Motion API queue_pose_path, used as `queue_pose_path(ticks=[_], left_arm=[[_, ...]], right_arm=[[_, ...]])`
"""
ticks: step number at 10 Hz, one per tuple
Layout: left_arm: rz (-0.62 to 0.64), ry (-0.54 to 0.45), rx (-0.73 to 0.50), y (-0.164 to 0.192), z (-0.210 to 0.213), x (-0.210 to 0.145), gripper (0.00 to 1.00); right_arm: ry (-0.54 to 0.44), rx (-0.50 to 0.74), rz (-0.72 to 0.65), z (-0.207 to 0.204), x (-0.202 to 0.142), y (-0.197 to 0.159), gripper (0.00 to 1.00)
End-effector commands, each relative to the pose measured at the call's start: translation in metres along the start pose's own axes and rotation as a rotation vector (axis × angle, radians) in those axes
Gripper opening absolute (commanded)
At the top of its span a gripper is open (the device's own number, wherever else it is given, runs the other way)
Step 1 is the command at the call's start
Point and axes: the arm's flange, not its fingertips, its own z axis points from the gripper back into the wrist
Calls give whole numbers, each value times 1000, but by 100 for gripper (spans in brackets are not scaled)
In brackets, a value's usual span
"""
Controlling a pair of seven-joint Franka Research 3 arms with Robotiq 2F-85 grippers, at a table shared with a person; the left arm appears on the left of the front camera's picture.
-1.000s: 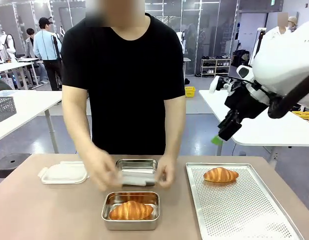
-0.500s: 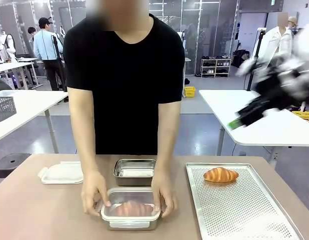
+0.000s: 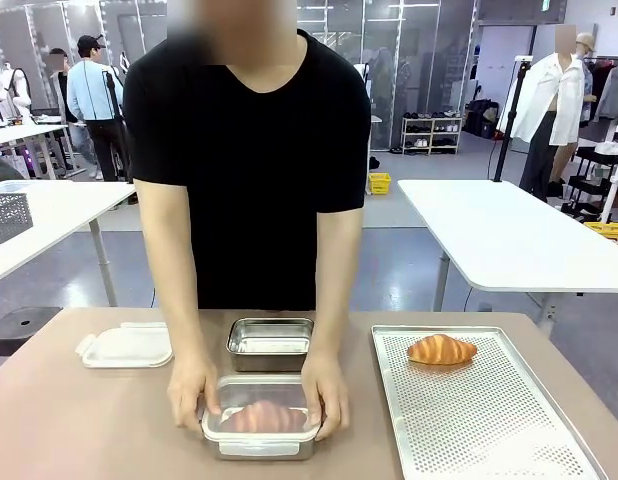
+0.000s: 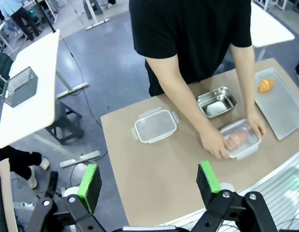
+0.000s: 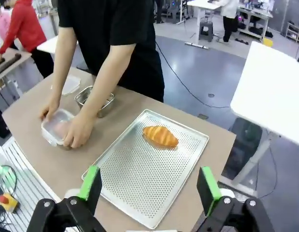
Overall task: Place the bread into the airtight container.
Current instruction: Pick up a Butter Roll and place it into an empty Airtight Container.
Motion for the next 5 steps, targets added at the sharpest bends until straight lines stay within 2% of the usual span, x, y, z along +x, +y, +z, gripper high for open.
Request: queue_pose_path(ticks=[1, 3, 4, 5], left_arm=[[0, 1, 1, 0, 0, 1, 100], [0, 1, 1, 0, 0, 1, 100], [0, 1, 1, 0, 0, 1, 100], [0, 1, 1, 0, 0, 1, 100]], right_arm=[[-1, 33, -31, -42, -39, 6, 100], [7, 52, -35, -45, -49, 4, 100], [-3, 31, -49, -8, -14, -17, 100], [-3, 31, -49, -8, -14, -17, 100]])
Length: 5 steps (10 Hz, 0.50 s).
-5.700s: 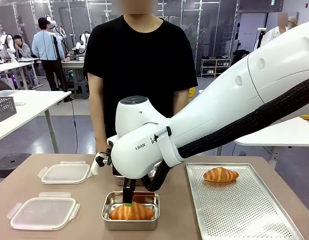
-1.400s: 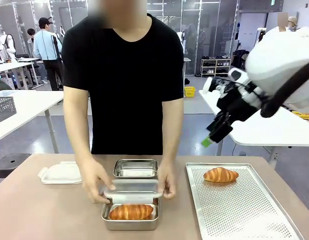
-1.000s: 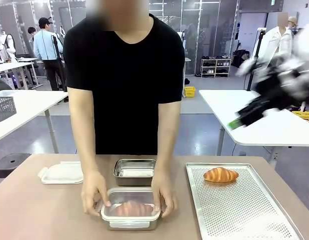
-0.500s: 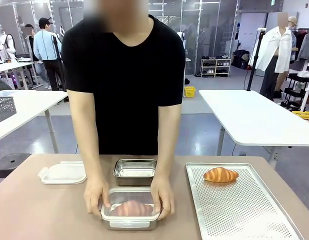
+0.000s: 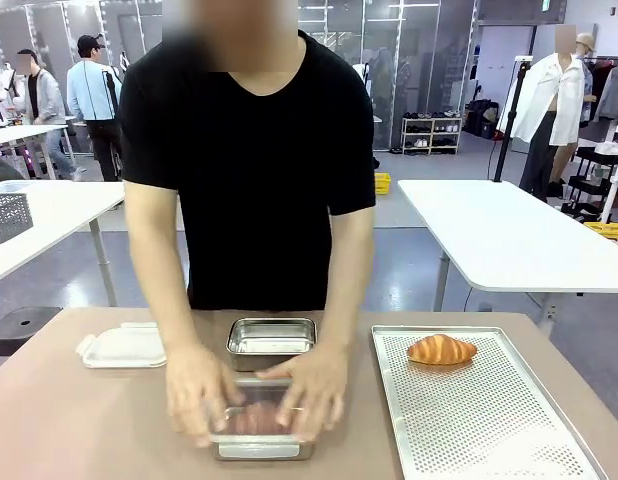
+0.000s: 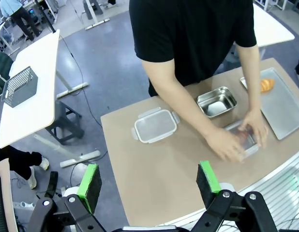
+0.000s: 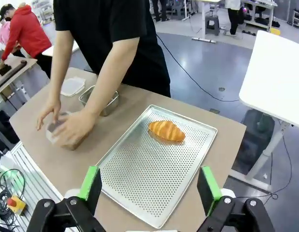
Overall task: Place the bread into the airtight container.
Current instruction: Pick up a Butter Roll and place it into an empty Airtight Container.
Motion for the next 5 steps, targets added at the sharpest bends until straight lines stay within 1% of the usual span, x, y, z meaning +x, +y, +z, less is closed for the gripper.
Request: queue_pose_path(ticks=[1, 5], left_arm=[[0, 1, 1, 0, 0, 1, 100], [0, 1, 1, 0, 0, 1, 100]], right_arm=[[-13, -8, 7, 5, 1, 3, 100], [-13, -8, 7, 5, 1, 3, 100]])
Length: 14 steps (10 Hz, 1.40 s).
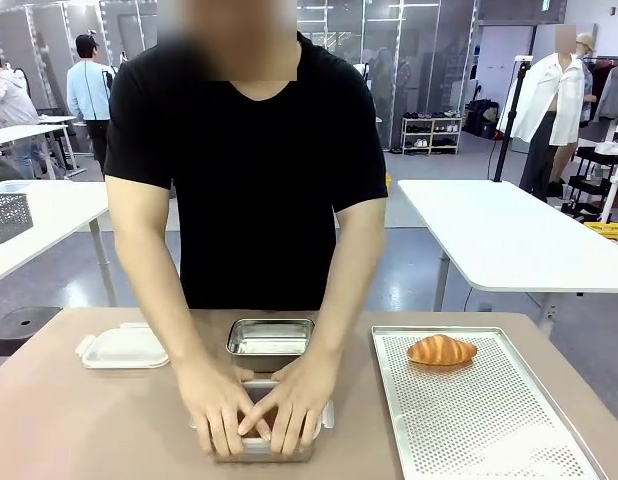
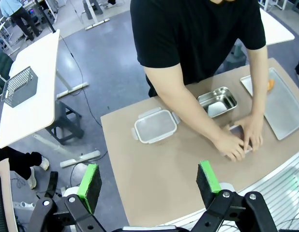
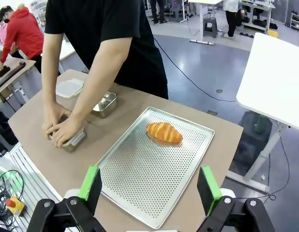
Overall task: Place the bread into the airtight container.
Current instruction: Pick up a Butter Roll and place it into an empty Airtight Container.
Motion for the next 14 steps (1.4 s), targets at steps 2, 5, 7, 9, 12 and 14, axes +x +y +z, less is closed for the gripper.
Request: queue_pose_path(ticks=[2, 5, 7, 9, 12, 14], left_arm=[[0, 1, 1, 0, 0, 1, 100], [0, 1, 1, 0, 0, 1, 100], [0, 1, 1, 0, 0, 1, 100], [0, 1, 1, 0, 0, 1, 100], [0, 1, 1, 0, 0, 1, 100], [0, 1, 1, 0, 0, 1, 100]], right_arm=[[-4, 0, 3, 1, -1, 2, 100], [-4, 0, 3, 1, -1, 2, 100], [-4, 0, 3, 1, -1, 2, 100], [-4, 0, 3, 1, -1, 2, 100], [-4, 0, 3, 1, -1, 2, 100], [-4, 0, 3, 1, -1, 2, 100]])
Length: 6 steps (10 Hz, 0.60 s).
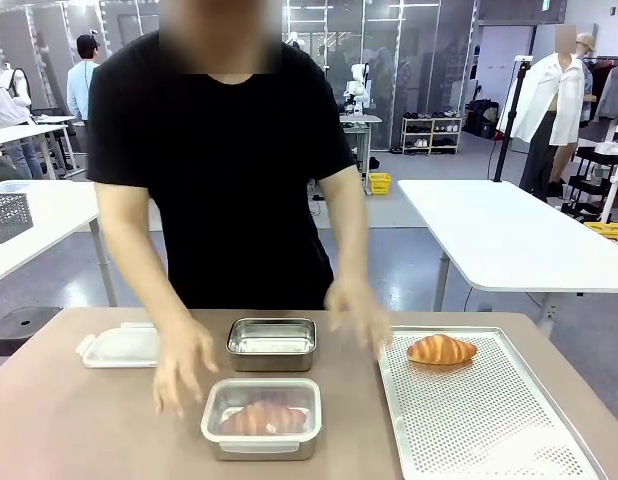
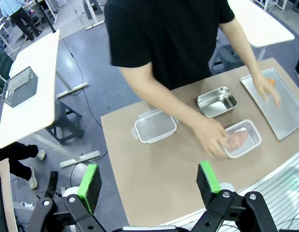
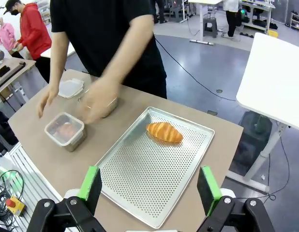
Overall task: Place the bread into the airtight container.
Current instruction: Pick up a Butter Roll and place it into an empty Airtight Container.
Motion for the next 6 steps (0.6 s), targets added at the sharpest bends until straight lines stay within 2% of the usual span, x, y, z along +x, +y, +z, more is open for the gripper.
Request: queue_pose_path(ticks=[1, 6], left_arm=[[0, 1, 1, 0, 0, 1, 100], [0, 1, 1, 0, 0, 1, 100]], right_arm=[[-4, 0, 2, 1, -1, 2, 100], [-4, 0, 2, 1, -1, 2, 100]])
